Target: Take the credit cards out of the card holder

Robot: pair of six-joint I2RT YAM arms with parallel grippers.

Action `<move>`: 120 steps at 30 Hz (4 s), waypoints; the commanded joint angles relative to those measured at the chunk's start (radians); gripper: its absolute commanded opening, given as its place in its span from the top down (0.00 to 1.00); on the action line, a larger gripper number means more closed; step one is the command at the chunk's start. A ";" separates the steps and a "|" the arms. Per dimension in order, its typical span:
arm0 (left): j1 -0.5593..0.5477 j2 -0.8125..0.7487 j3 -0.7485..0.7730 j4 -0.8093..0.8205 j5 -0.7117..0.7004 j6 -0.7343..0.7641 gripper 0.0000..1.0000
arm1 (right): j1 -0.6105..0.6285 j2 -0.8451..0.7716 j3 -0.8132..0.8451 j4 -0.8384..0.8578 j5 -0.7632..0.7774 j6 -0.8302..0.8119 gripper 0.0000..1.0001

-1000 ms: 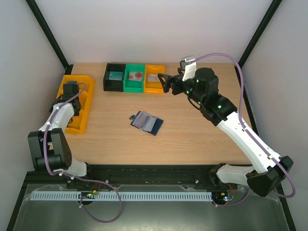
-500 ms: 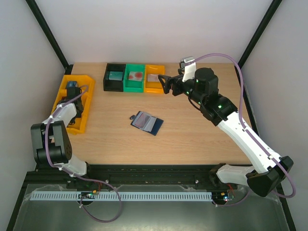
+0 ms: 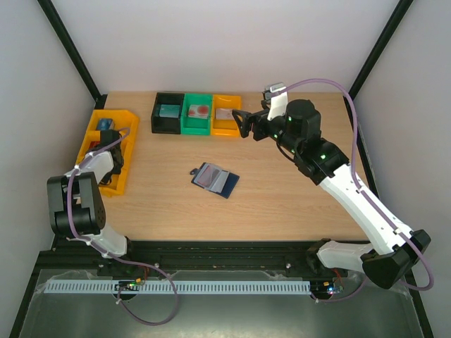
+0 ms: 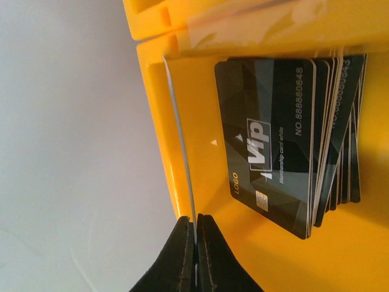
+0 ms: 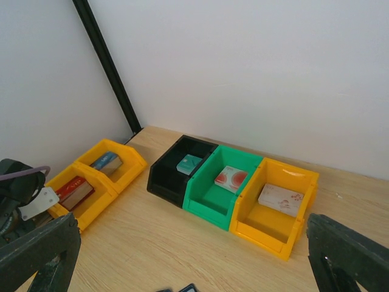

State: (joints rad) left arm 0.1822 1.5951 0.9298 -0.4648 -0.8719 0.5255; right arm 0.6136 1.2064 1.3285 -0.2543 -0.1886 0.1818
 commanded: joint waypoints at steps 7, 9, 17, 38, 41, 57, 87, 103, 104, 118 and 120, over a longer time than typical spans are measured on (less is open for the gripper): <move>0.009 -0.033 -0.013 -0.073 -0.030 -0.030 0.98 | -0.003 -0.037 0.026 -0.016 -0.001 -0.029 0.01; 0.010 -0.030 -0.012 -0.060 -0.027 -0.025 0.98 | -0.004 -0.039 0.025 -0.016 -0.003 -0.029 0.01; 0.009 0.040 -0.009 0.027 -0.036 0.014 0.98 | -0.004 -0.055 0.026 -0.021 0.001 -0.038 0.01; 0.013 0.040 0.051 -0.049 0.096 -0.014 0.28 | -0.003 -0.073 0.020 -0.028 -0.017 -0.049 0.01; 0.014 0.021 0.090 -0.098 0.182 -0.023 0.22 | -0.003 -0.073 0.023 -0.029 -0.021 -0.049 0.01; 0.052 -0.019 0.235 -0.319 0.774 -0.053 0.62 | -0.004 -0.081 0.015 -0.030 -0.032 -0.052 0.01; 0.112 0.013 0.316 -0.375 1.112 -0.048 0.79 | -0.003 -0.080 -0.038 0.014 -0.082 0.006 0.01; -0.310 -0.079 0.102 -0.029 1.611 -0.445 0.27 | -0.002 0.240 -0.255 -0.076 -0.020 0.385 0.10; -0.311 -0.055 0.076 0.015 1.603 -0.491 0.28 | -0.001 0.262 -0.274 -0.059 -0.050 0.404 0.13; -0.393 0.266 0.060 0.108 1.674 -0.564 0.27 | 0.034 0.560 -0.266 -0.014 -0.351 0.450 0.35; -0.394 0.297 0.073 0.090 1.678 -0.549 0.28 | 0.034 0.606 -0.219 -0.039 -0.383 0.449 0.37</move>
State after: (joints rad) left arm -0.2085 1.8297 0.9813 -0.3637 0.7834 -0.0307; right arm 0.6430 1.7451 1.0248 -0.2810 -0.4664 0.6163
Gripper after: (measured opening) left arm 0.729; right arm 0.645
